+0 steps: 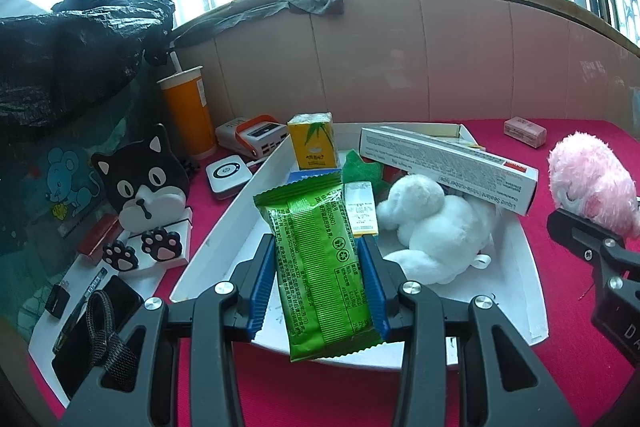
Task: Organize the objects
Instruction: 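Carry the green wrapper and pink plush with both tools over the tray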
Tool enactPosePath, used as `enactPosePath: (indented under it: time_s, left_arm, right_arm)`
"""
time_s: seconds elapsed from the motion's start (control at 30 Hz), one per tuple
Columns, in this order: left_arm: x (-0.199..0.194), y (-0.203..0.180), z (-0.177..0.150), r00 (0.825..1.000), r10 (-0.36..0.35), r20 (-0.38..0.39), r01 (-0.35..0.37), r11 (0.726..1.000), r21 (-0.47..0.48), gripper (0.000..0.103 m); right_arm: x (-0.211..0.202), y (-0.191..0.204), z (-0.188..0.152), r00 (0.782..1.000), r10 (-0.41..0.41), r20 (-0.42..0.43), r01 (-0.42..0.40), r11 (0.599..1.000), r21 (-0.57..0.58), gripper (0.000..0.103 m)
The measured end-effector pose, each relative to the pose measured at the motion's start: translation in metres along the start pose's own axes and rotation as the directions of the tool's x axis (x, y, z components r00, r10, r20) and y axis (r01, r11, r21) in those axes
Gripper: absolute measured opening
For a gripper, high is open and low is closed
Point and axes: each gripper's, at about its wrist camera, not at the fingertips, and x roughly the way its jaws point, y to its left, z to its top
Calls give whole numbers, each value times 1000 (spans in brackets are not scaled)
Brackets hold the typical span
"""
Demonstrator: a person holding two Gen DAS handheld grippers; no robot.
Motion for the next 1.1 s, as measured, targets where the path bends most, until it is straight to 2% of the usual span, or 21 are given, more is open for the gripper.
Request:
enactPosePath:
  time_s: [0.53, 0.77, 1.1]
  left_arm:
    - [-1, 13, 25, 999, 14, 30, -14, 1000, 1, 40]
    - [11, 23, 36, 999, -31, -10, 31, 999, -44, 40]
    - [24, 30, 54, 997, -69, -38, 67, 997, -39, 40]
  right_arm:
    - [0, 23, 22, 999, 45, 28, -45, 999, -18, 49]
    - [3, 26, 32, 998, 55, 29, -55, 998, -11, 50]
    - [11, 30, 42, 997, 76, 18, -76, 997, -14, 49]
